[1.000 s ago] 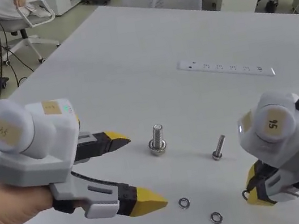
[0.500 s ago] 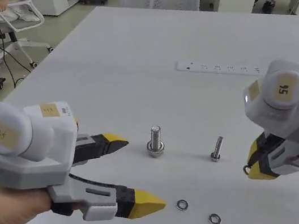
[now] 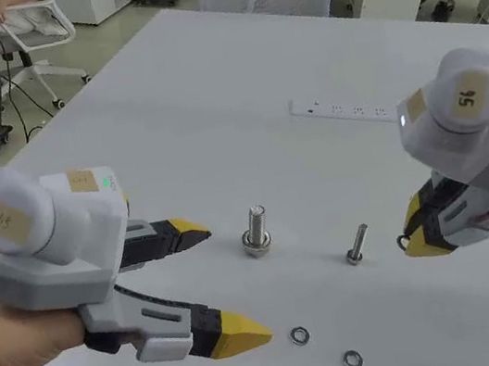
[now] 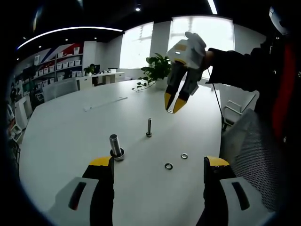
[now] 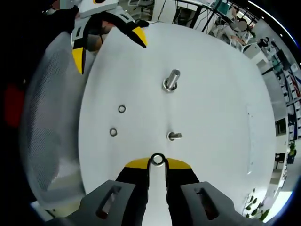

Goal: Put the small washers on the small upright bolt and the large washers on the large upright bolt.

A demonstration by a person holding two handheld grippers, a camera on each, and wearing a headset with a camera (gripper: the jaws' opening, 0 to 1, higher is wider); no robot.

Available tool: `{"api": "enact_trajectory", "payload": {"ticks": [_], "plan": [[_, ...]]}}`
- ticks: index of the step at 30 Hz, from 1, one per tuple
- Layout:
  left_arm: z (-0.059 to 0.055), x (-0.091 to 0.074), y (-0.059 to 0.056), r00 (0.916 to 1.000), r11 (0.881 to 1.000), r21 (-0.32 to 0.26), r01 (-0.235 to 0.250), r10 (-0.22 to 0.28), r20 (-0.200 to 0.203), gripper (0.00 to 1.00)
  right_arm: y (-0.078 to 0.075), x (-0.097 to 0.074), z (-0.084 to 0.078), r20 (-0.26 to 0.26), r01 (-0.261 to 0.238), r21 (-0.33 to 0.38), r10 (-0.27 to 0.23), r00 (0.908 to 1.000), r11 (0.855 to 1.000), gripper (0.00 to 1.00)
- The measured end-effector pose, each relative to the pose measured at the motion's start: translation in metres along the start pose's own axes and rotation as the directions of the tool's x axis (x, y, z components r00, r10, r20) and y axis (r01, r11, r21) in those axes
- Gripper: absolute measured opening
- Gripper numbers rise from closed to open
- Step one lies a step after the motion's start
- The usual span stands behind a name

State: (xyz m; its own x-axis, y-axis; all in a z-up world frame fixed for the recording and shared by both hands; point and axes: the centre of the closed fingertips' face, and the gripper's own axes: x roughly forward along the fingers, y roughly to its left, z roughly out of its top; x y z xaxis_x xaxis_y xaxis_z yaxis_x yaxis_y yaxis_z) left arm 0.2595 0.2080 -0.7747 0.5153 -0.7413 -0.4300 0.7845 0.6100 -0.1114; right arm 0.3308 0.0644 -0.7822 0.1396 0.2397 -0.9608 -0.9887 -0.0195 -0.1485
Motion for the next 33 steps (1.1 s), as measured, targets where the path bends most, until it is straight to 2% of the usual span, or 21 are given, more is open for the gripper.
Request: {"api": "enact_trajectory", "payload": {"ticks": [10, 16, 28, 33], "plan": [[-0.001, 0.000, 0.001, 1.0000, 1.000, -0.004, -0.006, 0.006, 0.000, 0.77, -0.022, -0.004, 0.016, 0.001, 0.004, -0.044, -0.004, 1.0000, 0.999, 0.13], [-0.003, 0.000, 0.001, 1.0000, 1.000, -0.009, -0.008, 0.008, -0.001, 0.77, -0.032, 0.005, 0.022, 0.002, -0.022, -0.067, 0.023, 0.9997, 0.997, 0.13], [-0.005, 0.003, 0.000, 0.9999, 1.000, -0.017, -0.010, 0.010, -0.006, 0.77, -0.033, 0.021, 0.017, -0.019, -0.058, -0.082, 0.057, 0.9982, 0.995, 0.13], [-0.005, 0.003, -0.001, 0.9999, 1.000, -0.018, -0.010, 0.010, -0.008, 0.77, -0.031, 0.022, 0.017, -0.023, -0.066, -0.081, 0.065, 0.9976, 0.994, 0.13]]}}
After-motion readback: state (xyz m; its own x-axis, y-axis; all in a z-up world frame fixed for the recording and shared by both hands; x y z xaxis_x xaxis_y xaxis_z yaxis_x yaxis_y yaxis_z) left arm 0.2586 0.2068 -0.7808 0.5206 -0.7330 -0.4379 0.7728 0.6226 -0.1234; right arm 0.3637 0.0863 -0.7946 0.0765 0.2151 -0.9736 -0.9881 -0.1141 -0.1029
